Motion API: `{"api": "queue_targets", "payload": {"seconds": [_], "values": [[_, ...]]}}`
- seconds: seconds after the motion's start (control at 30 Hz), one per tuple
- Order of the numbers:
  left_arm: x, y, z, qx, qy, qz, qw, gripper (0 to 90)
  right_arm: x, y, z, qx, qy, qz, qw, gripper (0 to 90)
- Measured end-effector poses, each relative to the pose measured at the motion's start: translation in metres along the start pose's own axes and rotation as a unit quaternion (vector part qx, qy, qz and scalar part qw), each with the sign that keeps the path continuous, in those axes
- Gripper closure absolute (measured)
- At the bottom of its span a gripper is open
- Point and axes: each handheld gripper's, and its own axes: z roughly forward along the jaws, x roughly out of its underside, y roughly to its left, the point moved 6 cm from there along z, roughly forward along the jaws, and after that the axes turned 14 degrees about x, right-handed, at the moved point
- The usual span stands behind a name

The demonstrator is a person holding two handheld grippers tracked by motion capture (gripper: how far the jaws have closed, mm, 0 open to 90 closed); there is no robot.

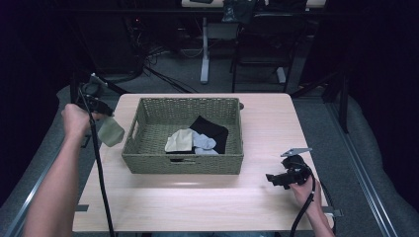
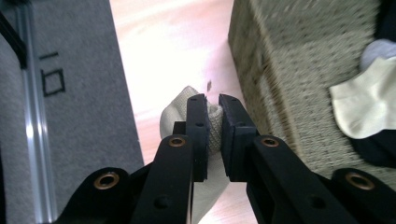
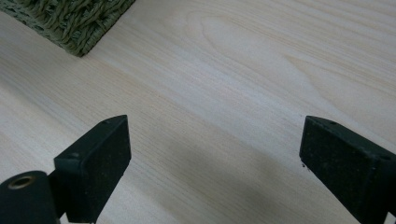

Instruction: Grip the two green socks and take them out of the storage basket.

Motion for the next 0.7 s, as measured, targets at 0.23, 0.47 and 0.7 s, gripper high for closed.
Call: {"api": "queue_targets", "payload": {"seconds": [0.23, 0.47, 0.7], "values": [[0.019, 0.010, 0.036, 0.010, 0.015, -0.025, 0.9995, 82.9, 0.000, 0.000, 0.000, -0.001, 0.001, -0.001, 1.0000, 8.1], [0.042, 0.018, 0.072, 0.034, 0.036, -0.057, 0.9972, 80.5, 0.000, 0.000, 0.000, -0.001, 0.001, -0.002, 1.0000, 8.2], [0.045, 0.017, 0.071, 0.043, 0.030, -0.078, 0.9956, 47.4, 0.000, 0.000, 0.000, -0.001, 0.000, 0.001, 1.0000, 8.1]]}}
